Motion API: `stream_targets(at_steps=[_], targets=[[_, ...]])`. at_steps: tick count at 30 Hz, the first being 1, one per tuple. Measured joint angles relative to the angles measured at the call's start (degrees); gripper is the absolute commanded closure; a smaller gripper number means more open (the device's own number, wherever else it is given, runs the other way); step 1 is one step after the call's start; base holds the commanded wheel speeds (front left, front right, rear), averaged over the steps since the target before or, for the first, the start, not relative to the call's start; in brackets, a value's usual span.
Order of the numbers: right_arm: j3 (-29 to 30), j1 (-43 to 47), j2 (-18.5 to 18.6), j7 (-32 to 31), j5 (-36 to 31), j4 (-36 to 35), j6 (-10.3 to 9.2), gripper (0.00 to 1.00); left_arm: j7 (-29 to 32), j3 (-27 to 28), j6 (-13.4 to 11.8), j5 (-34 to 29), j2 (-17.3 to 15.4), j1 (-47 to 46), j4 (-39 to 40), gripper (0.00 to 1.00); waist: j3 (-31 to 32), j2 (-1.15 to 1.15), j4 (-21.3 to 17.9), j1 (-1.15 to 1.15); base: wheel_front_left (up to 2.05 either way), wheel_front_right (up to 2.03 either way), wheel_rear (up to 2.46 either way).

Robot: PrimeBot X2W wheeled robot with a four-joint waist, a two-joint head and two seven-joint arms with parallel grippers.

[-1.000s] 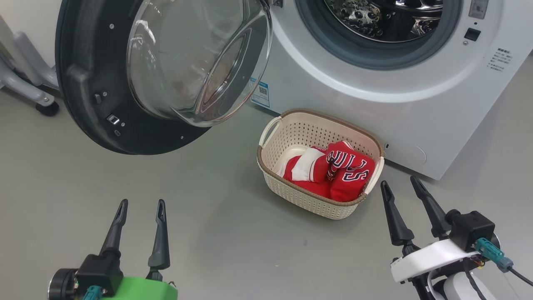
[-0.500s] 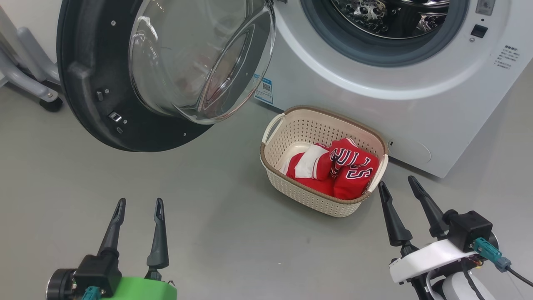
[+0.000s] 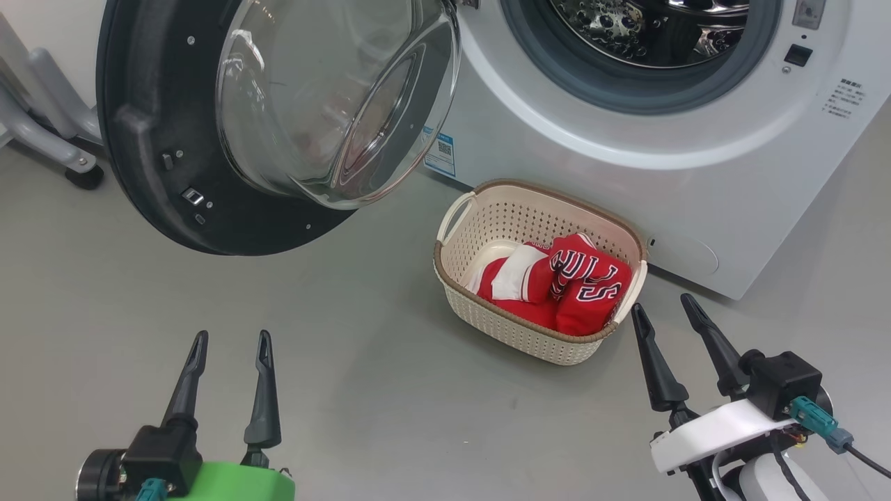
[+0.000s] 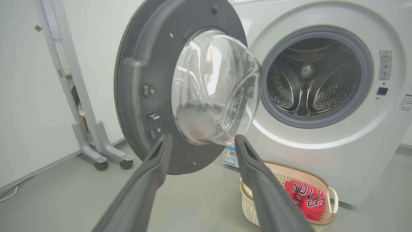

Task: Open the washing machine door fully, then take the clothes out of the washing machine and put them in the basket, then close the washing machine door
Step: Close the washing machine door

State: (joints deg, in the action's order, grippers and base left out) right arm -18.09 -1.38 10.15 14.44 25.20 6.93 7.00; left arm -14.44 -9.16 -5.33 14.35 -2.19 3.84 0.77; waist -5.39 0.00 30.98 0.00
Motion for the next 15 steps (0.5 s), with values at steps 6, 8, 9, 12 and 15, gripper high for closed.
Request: stream_targets(at_steps=[6, 8, 9, 12, 15], targets=[[0.0, 0.0, 0.0, 0.0, 0.0, 0.2, 0.0, 0.0, 0.0, 0.0, 0.0, 0.0, 0.0, 0.0, -0.1, 0.0, 0.2, 0.0, -0.1, 0.0, 0.0, 0.0, 0.0], [0.0, 0.0, 0.0, 0.0, 0.0, 0.3, -0.01, 0.0, 0.0, 0.0, 0.0, 0.0, 0.0, 0.0, -0.1, 0.0, 0.3, 0.0, -0.1, 0.0, 0.0, 0.0, 0.0], [0.0, 0.0, 0.0, 0.0, 0.0, 0.3, -0.01, 0.0, 0.0, 0.0, 0.0, 0.0, 0.0, 0.0, -0.1, 0.0, 0.4, 0.0, -0.1, 0.0, 0.0, 0.0, 0.0], [0.0, 0.0, 0.0, 0.0, 0.0, 0.3, 0.0, 0.0, 0.0, 0.0, 0.0, -0.1, 0.0, 0.0, -0.2, 0.0, 0.4, 0.0, -0.2, 0.0, 0.0, 0.0, 0.0], [0.0, 0.0, 0.0, 0.0, 0.0, 0.2, 0.0, 0.0, 0.0, 0.2, 0.0, -0.1, 0.0, 0.0, -0.2, 0.0, 0.3, 0.0, -0.2, 0.0, 0.0, 0.0, 0.0]])
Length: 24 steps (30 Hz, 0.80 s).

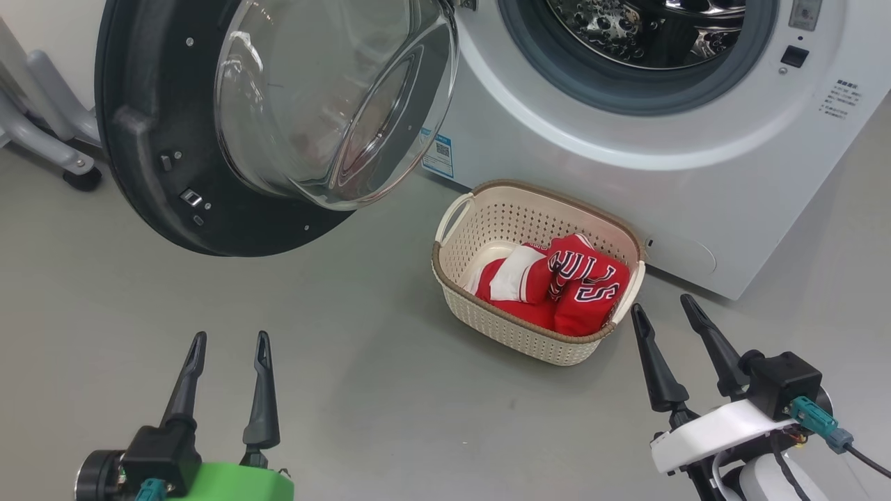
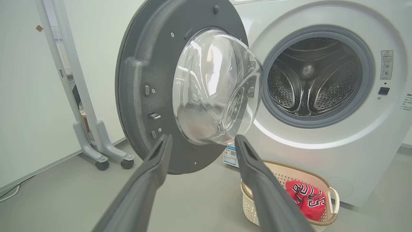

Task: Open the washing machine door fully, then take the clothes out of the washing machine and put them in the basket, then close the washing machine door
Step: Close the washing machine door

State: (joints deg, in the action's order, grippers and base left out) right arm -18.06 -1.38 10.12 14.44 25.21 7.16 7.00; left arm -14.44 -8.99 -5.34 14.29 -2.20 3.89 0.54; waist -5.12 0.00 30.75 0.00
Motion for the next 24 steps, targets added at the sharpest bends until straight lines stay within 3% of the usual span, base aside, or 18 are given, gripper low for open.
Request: stream_targets(at_steps=[3, 4, 5, 6, 18, 24], targets=[[0.1, 0.0, 0.1, 0.0, 0.0, 0.0, 0.0, 0.0, 0.0, 0.0, 0.0, 0.0, 0.0, 0.0, 0.0, 0.0, -0.1, 0.0, 0.0, 0.0, 0.0, 0.0, 0.0], [0.1, 0.0, 0.1, 0.0, 0.0, 0.0, -0.01, 0.0, 0.0, 0.1, 0.0, 0.0, 0.0, 0.0, 0.0, 0.25, -0.2, 0.0, -0.1, 0.0, 0.0, 0.0, 0.0], [0.0, 0.0, 0.2, 0.0, 0.0, -0.1, 0.0, 0.0, 0.0, 0.1, 0.0, 0.0, 0.0, 0.0, 0.0, 0.68, -0.2, 0.0, -0.1, 0.0, 0.0, 0.0, 0.0], [-0.1, 0.0, 0.2, 0.0, 0.0, -0.2, 0.0, 0.0, 0.0, 0.2, 0.0, 0.0, 0.0, 0.1, 0.1, 1.0, -0.4, 0.0, -0.2, 0.0, 0.0, 0.0, 0.0], [-1.1, -0.7, 1.5, 0.0, -0.2, -1.3, 0.0, 0.0, 0.0, 2.6, -0.1, 0.0, 0.0, 0.1, 3.3, 1.0, -3.0, 0.0, -1.1, 0.0, 0.0, 0.0, 0.0], [-1.3, -0.9, 3.3, -0.5, -0.6, -2.5, 0.0, 0.0, 0.0, 9.9, -0.4, -0.9, -3.6, -1.3, 7.8, 1.0, -5.6, 0.0, -2.4, 0.0, 0.0, 0.0, 0.0]])
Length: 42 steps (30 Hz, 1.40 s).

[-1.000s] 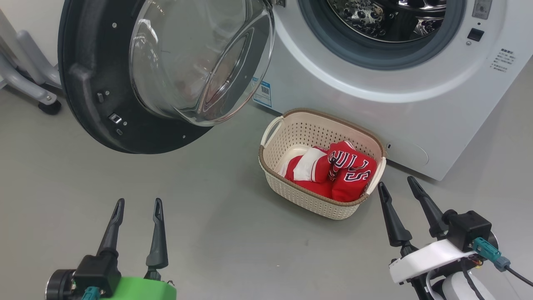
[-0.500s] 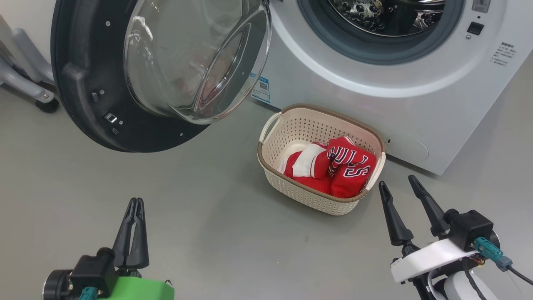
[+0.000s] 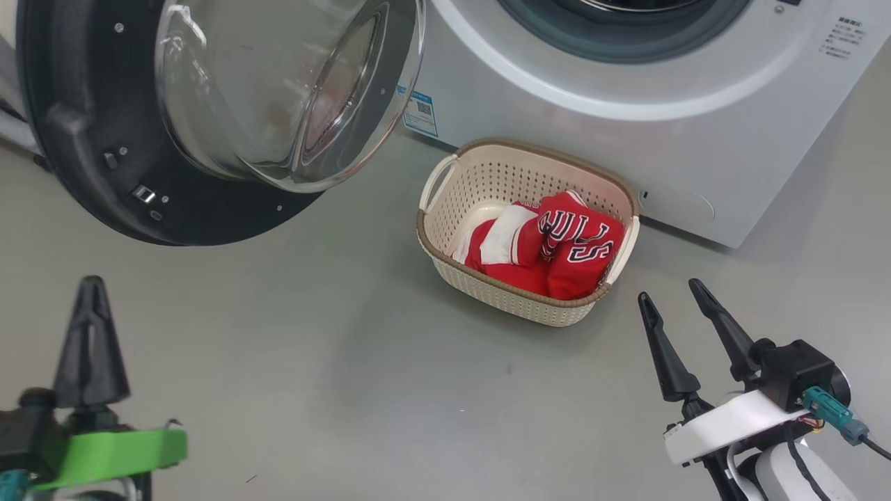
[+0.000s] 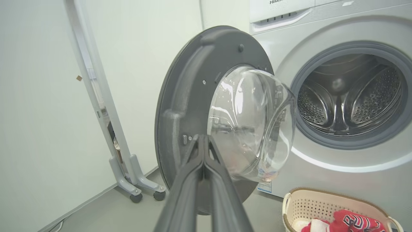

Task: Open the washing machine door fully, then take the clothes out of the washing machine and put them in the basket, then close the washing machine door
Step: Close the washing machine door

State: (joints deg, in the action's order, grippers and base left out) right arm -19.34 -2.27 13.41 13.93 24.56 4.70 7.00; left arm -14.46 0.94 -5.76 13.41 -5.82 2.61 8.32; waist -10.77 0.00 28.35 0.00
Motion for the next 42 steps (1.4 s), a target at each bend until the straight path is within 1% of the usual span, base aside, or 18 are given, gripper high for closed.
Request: stream_targets(at_steps=[5, 10, 12, 16, 19, 24, 26, 31, 33, 35, 36, 40, 42], targets=[[0.5, -0.8, 1.8, -0.6, -0.1, -1.2, 0.0, 0.0, -0.3, 5.9, 0.0, 0.1, -4.7, -4.5, 2.9, 1.0, -2.9, 0.0, -1.4, 0.0, 0.0, 0.0, 0.0], [0.8, -2.7, 3.4, -0.8, -0.1, -2.9, 0.0, 0.0, 0.1, 12.4, 0.0, 2.3, -10.1, -9.8, 3.4, 1.0, -5.8, 0.0, -3.1, 0.0, 0.0, 0.0, 0.0], [0.8, -3.3, 4.1, -0.9, -0.1, -3.3, 0.0, 0.0, 0.7, 15.0, 0.0, 4.0, -11.9, -12.6, 3.2, 1.0, -6.9, 0.0, -3.8, 0.0, 0.0, 0.0, 0.0], [0.7, -4.4, 5.6, -1.3, -0.4, -3.8, 0.0, 0.0, 3.9, 20.1, 0.0, 9.8, -13.6, -18.7, 0.6, 1.0, -9.0, 0.0, -5.2, 0.0, 0.0, 0.0, 0.0], [0.6, -5.5, 6.3, -1.3, -0.4, -4.1, 0.0, 0.0, 6.7, 25.1, 0.0, 15.8, -13.8, -22.8, -3.8, 1.0, -10.0, 0.0, -6.4, 0.0, 0.0, 0.0, 0.0], [-0.5, -5.7, 6.6, -1.3, -0.3, -3.9, 0.0, 0.0, 12.1, 33.7, -0.5, 26.3, -12.9, -28.0, -14.7, 1.0, -10.7, 0.0, -8.3, 0.0, 0.0, 0.0, 0.0], [-1.2, -5.7, 6.6, -1.3, -0.1, -3.9, 0.0, 0.0, 14.1, 37.2, -1.0, 30.4, -12.2, -30.0, -18.0, 1.0, -10.7, 0.0, -8.9, 0.0, 0.0, 0.0, 0.0], [-2.2, -5.8, 6.6, -1.3, 0.0, -3.9, 0.0, 0.0, 18.4, 45.2, -1.1, 39.8, -9.7, -36.2, -24.5, 1.0, -10.7, 0.0, -10.4, 0.0, 0.0, 0.0, 0.0], [-2.7, -5.9, 6.6, -1.3, 0.1, -3.9, 0.0, 0.0, 19.7, 48.7, -1.5, 42.5, -9.5, -38.2, -27.1, 1.0, -10.6, 0.0, -10.9, 0.0, 0.0, 0.0, 0.0], [-3.3, -6.0, 6.6, -1.3, 0.1, -3.9, 0.0, 0.0, 20.4, 53.1, -1.5, 43.6, -9.5, -40.2, -30.6, 1.0, -10.6, 0.0, -11.4, 0.0, 0.0, 0.0, 0.0], [-3.3, -6.0, 6.6, -1.3, 0.1, -3.9, 0.0, 0.0, 20.4, 53.1, -1.5, 43.6, -9.5, -40.2, -30.6, 1.0, -10.6, 0.0, -11.4, 0.0, 0.0, 0.0, 0.0], [-3.8, -6.4, 6.6, -1.3, 0.2, -3.8, 0.0, 0.0, 23.3, 59.2, -1.5, 47.1, -8.9, -43.4, -37.1, 1.0, -10.6, 0.0, -12.5, 0.0, 0.0, 0.0, 0.0], [-3.8, -6.4, 6.6, -1.3, 0.5, -3.7, 0.0, 0.0, 24.1, 60.8, -1.5, 49.0, -8.2, -45.7, -39.1, 1.0, -10.5, 0.0, -12.9, 0.0, 0.0, 0.0, 0.0]])
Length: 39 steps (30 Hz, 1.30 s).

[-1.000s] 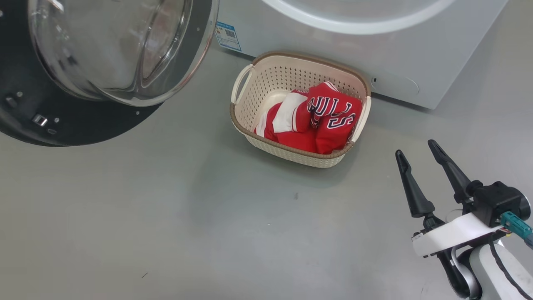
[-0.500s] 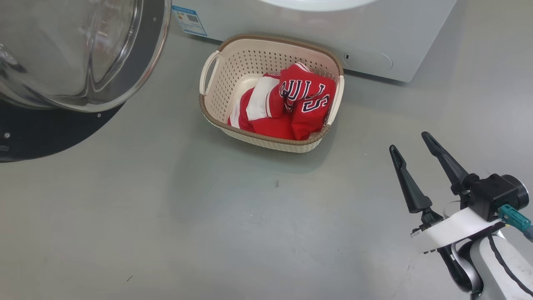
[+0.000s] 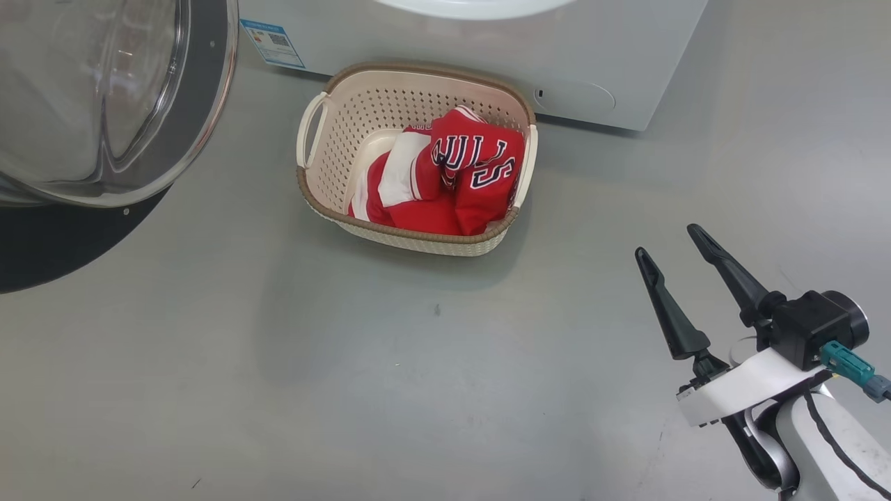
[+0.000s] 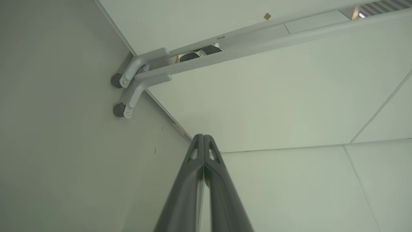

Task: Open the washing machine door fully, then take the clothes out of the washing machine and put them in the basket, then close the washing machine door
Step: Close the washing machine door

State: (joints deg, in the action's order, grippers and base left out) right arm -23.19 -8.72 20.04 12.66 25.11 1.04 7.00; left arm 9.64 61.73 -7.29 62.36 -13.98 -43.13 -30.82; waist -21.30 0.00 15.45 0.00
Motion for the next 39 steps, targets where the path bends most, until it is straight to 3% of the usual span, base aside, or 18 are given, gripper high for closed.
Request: stream_targets(at_steps=[10, 39], targets=[[0.1, 0.0, 0.1, 0.0, 0.1, 0.5, 0.0, 0.0, 8.2, -4.4, 0.0, -2.0, -0.4, -3.2, -6.2, 1.0, 0.4, 0.0, -0.8, 0.0, 0.0, 0.0, 0.0], [0.2, -0.2, 0.4, 0.3, 0.6, 1.3, 0.0, 0.0, 19.8, -6.3, 0.0, -5.7, -5.2, -9.7, -15.5, 1.0, 1.0, 0.0, -1.1, 0.0, 0.0, 0.0, 0.0]])
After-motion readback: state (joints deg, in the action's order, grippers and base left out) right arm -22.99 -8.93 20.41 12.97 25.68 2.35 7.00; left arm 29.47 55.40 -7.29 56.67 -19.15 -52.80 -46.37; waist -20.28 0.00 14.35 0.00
